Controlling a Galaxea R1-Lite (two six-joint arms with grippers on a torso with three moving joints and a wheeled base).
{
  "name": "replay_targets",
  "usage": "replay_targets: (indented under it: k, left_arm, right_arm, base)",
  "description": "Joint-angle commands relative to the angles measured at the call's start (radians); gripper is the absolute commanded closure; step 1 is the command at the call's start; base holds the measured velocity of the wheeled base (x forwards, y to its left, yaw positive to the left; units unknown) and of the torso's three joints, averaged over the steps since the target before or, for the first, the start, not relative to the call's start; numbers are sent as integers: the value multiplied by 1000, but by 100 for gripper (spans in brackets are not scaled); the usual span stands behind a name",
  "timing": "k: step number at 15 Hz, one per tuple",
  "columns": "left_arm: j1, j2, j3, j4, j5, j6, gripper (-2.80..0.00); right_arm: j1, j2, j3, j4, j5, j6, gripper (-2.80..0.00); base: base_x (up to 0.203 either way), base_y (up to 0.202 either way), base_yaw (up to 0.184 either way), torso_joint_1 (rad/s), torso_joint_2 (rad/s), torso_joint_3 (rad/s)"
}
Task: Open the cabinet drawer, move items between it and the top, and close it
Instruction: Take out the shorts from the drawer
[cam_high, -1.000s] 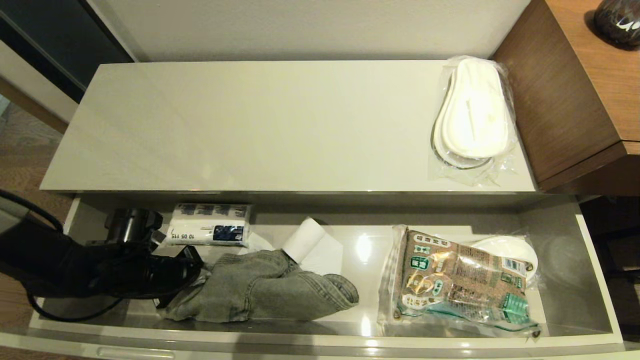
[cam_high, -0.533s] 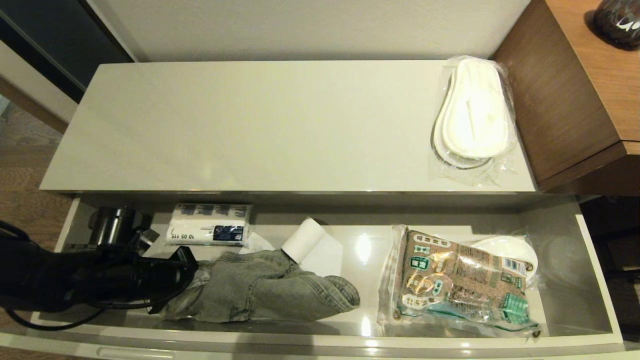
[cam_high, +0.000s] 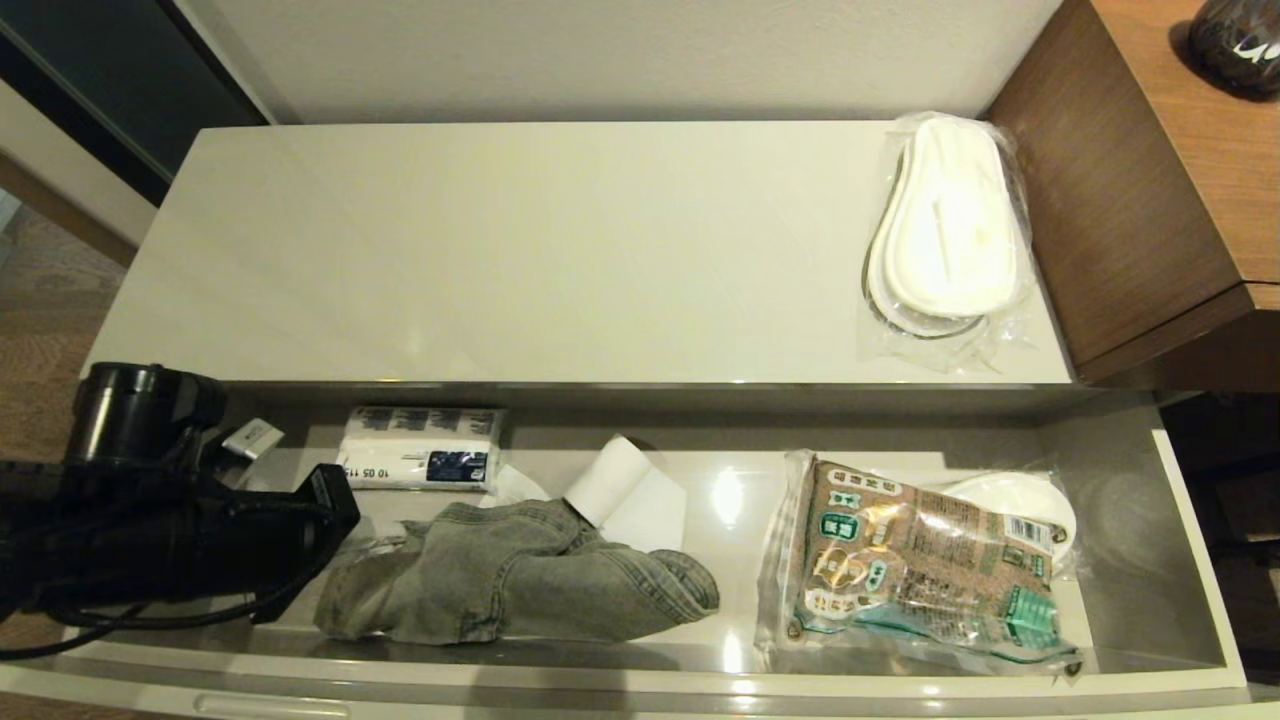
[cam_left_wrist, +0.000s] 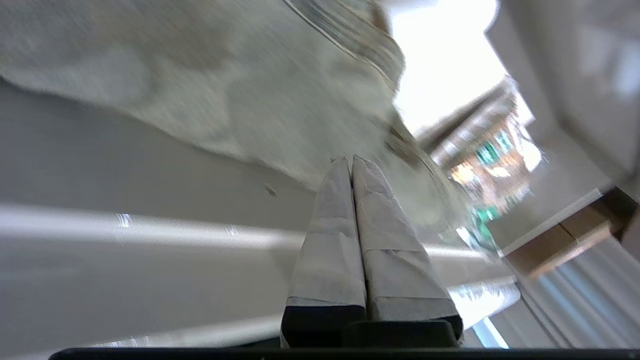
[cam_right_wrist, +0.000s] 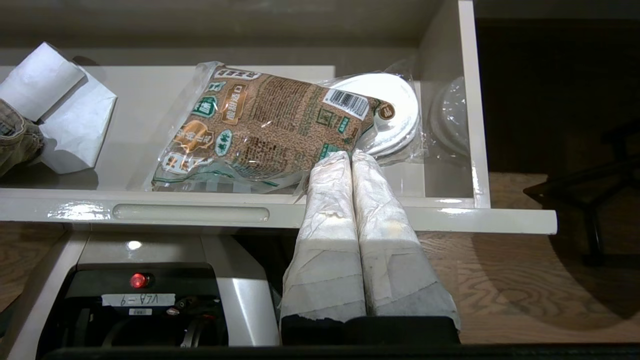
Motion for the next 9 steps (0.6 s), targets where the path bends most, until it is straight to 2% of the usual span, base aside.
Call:
replay_targets:
  k: [1, 3, 4, 6, 7, 8, 9]
  left_arm:
    - [-25, -182, -7, 32, -20, -4, 0]
    - [-48, -253, -17, 71, -52, -4, 0]
    - [-48, -253, -17, 71, -53, -4, 0]
    - [-30, -205, -51, 145, -68, -6, 0]
    - [-23, -167, -63, 174, -56, -8, -268]
    - [-14, -128, -73, 202, -37, -11, -280]
    - [0, -112, -80, 214, -28, -16, -280]
  right_arm:
    - [0, 1, 0, 0, 1, -2, 0]
    - [0, 1, 0, 0, 1, -2, 0]
    - [0, 1, 0, 0, 1, -2, 0]
    - [0, 1, 0, 0, 1, -2, 0]
    - [0, 2, 0, 0, 1, 0, 0]
    - [0, 2, 0, 0, 1, 0, 0]
    - [0, 1, 0, 0, 1, -2, 0]
  base:
    - [0, 0, 0, 0, 0, 0]
    - [0, 0, 0, 0, 0, 0]
    - [0, 0, 0, 0, 0, 0]
    - [0, 0, 0, 0, 0, 0]
    - [0, 0, 0, 0, 0, 0]
    - [0, 0, 0, 0, 0, 0]
    - [0, 0, 0, 0, 0, 0]
